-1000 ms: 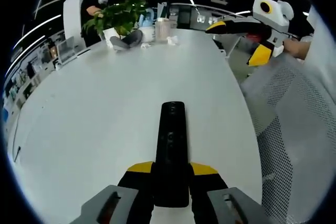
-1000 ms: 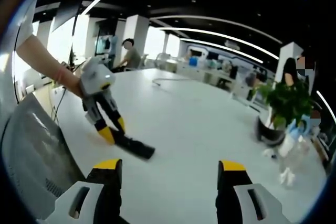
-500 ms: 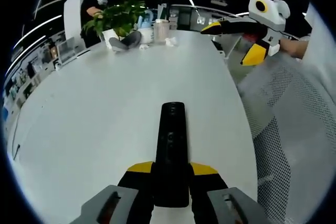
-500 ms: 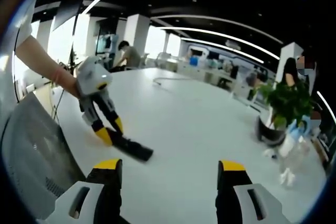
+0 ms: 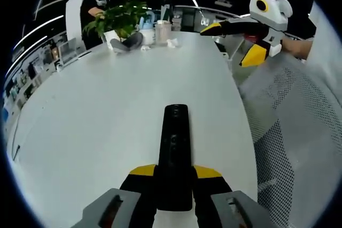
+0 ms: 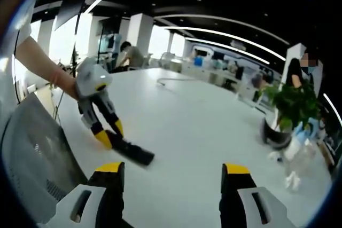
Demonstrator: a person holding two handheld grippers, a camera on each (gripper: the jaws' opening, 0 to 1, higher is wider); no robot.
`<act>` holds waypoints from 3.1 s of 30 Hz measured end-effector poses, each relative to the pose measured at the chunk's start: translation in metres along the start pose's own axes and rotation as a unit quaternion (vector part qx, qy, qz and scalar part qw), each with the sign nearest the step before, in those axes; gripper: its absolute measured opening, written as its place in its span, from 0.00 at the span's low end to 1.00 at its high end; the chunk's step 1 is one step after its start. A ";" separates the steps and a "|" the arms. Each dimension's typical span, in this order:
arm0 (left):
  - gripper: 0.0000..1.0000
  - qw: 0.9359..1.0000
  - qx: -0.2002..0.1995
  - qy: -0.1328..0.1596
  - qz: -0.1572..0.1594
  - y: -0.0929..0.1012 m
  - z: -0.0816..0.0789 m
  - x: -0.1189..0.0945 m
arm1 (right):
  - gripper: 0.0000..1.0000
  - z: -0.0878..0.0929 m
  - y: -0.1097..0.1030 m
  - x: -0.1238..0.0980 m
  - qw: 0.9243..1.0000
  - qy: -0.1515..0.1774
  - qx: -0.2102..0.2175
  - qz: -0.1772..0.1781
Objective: Press the specified remote control buttons in sequence, fully releasing each button before pressing the next.
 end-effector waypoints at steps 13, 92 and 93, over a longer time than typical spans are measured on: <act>0.25 1.000 0.001 -0.001 0.001 0.007 0.002 0.000 | 0.72 0.001 0.001 0.000 1.000 -0.001 -0.002 -0.002; 0.25 0.999 0.019 0.025 -0.025 0.054 0.006 0.001 | 0.40 0.004 -0.039 0.003 0.994 -0.013 -0.005 -0.111; 0.25 0.999 0.018 0.026 -0.025 0.054 0.006 0.002 | 0.39 0.005 -0.040 0.003 0.993 -0.015 -0.007 -0.116</act>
Point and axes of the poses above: the point that each gripper's makers call its tool centre point, and the gripper's own axes: x roughly forward along the fingers, y roughly to its right, z roughly out of its underside, the point moved 1 cm from there along -x, roughly backward along the fingers, and after that the axes turned 11 degrees about y, right-handed, at the moved point
